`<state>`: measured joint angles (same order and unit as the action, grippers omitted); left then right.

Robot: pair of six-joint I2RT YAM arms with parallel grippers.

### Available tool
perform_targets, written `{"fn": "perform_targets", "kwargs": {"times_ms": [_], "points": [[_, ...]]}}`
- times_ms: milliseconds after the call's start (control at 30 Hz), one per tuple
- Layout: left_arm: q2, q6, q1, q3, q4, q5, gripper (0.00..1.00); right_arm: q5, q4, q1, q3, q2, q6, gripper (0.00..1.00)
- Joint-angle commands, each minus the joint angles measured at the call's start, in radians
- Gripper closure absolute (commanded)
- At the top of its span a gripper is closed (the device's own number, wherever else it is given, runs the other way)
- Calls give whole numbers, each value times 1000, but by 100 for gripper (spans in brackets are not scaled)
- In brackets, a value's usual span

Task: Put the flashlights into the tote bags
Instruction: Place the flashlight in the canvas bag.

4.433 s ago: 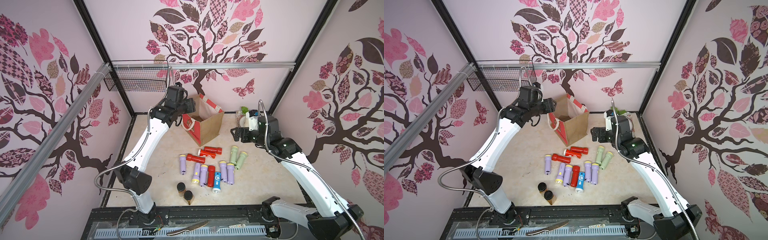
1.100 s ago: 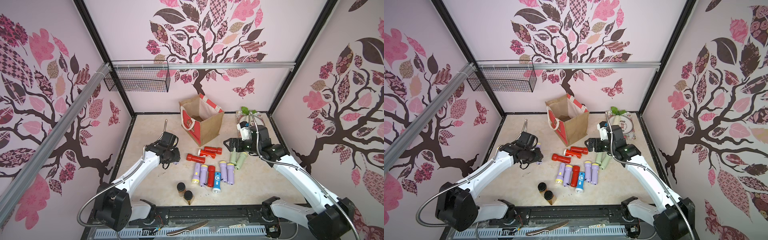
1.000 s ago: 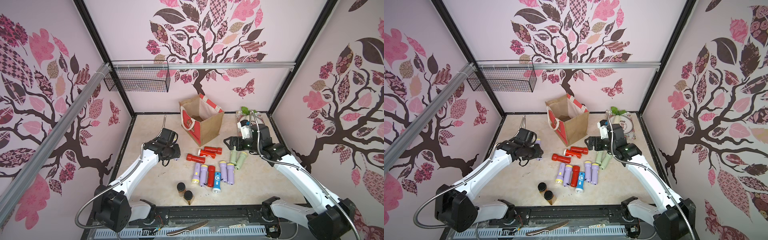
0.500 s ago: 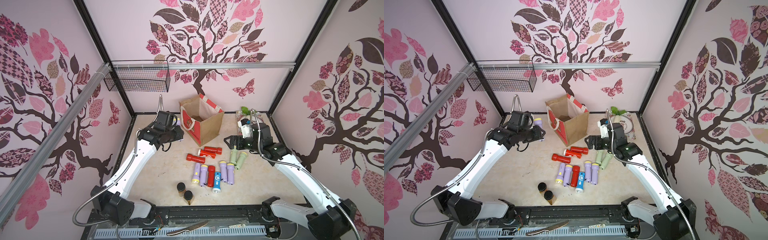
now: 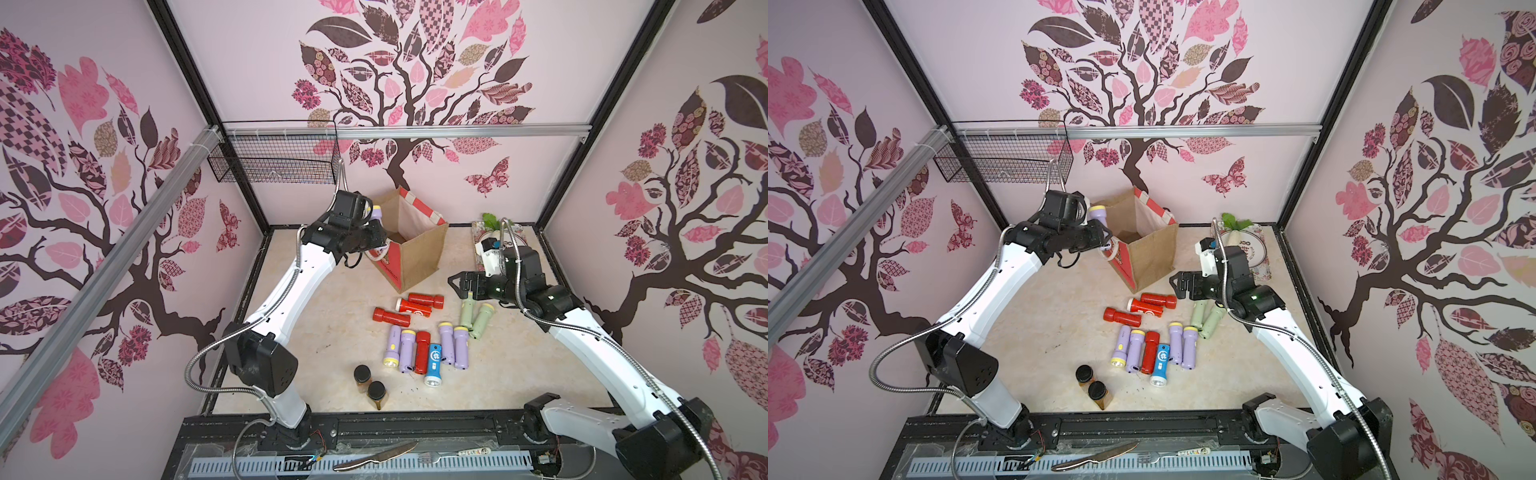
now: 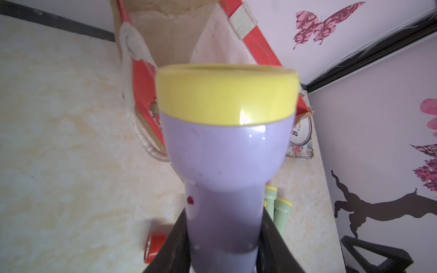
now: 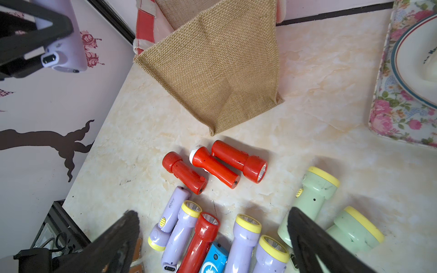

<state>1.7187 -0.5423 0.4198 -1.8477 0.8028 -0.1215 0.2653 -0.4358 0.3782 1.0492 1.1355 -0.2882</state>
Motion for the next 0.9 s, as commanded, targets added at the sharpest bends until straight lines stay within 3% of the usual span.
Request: {"fn": "perform_targets", "kwargs": {"times_ms": [0, 400, 867], "points": [[48, 7, 22, -131, -49, -22, 100, 2, 2, 5, 33, -26, 14, 0], [230, 18, 28, -279, -143, -20, 100, -3, -4, 5, 37, -26, 25, 0], [564, 40, 23, -531, -174, 122, 100, -1, -15, 5, 84, 13, 32, 0]]}}
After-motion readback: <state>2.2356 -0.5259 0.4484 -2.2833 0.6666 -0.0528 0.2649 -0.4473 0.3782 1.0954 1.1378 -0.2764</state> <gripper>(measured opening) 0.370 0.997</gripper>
